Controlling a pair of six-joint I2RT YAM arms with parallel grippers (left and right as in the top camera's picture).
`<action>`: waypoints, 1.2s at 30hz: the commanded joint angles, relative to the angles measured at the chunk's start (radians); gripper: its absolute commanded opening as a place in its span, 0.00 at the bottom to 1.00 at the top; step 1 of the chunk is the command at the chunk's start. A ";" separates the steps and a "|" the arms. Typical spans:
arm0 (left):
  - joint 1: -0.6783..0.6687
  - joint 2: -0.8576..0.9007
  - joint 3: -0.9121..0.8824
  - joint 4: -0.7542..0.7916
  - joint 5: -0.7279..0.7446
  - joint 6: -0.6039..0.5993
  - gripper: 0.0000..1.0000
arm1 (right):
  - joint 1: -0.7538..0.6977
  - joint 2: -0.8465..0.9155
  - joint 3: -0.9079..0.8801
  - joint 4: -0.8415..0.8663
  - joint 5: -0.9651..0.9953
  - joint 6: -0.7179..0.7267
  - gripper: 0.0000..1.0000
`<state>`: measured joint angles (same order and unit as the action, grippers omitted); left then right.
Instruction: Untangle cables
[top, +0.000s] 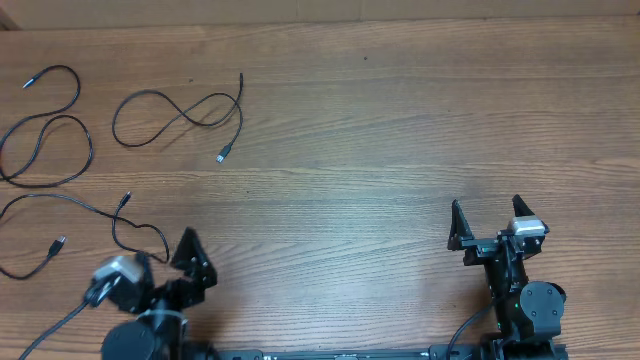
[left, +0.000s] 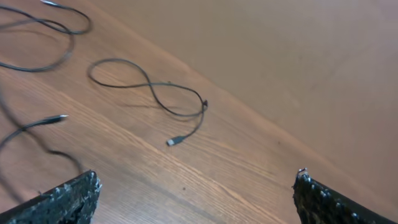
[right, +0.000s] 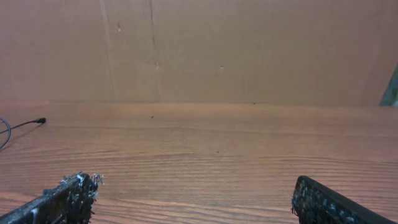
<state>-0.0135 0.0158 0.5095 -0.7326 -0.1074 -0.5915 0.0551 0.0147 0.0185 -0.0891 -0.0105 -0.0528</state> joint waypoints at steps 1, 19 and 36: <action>-0.004 -0.012 -0.095 0.091 0.077 0.072 1.00 | 0.007 -0.012 -0.011 0.006 0.009 -0.004 1.00; -0.022 -0.013 -0.452 0.605 0.117 0.413 0.99 | 0.007 -0.012 -0.011 0.006 0.009 -0.004 1.00; -0.025 -0.013 -0.505 0.657 0.186 0.637 1.00 | 0.007 -0.012 -0.011 0.006 0.009 -0.004 1.00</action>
<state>-0.0269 0.0147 0.0093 -0.0711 0.0719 0.0029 0.0551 0.0147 0.0185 -0.0895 -0.0105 -0.0528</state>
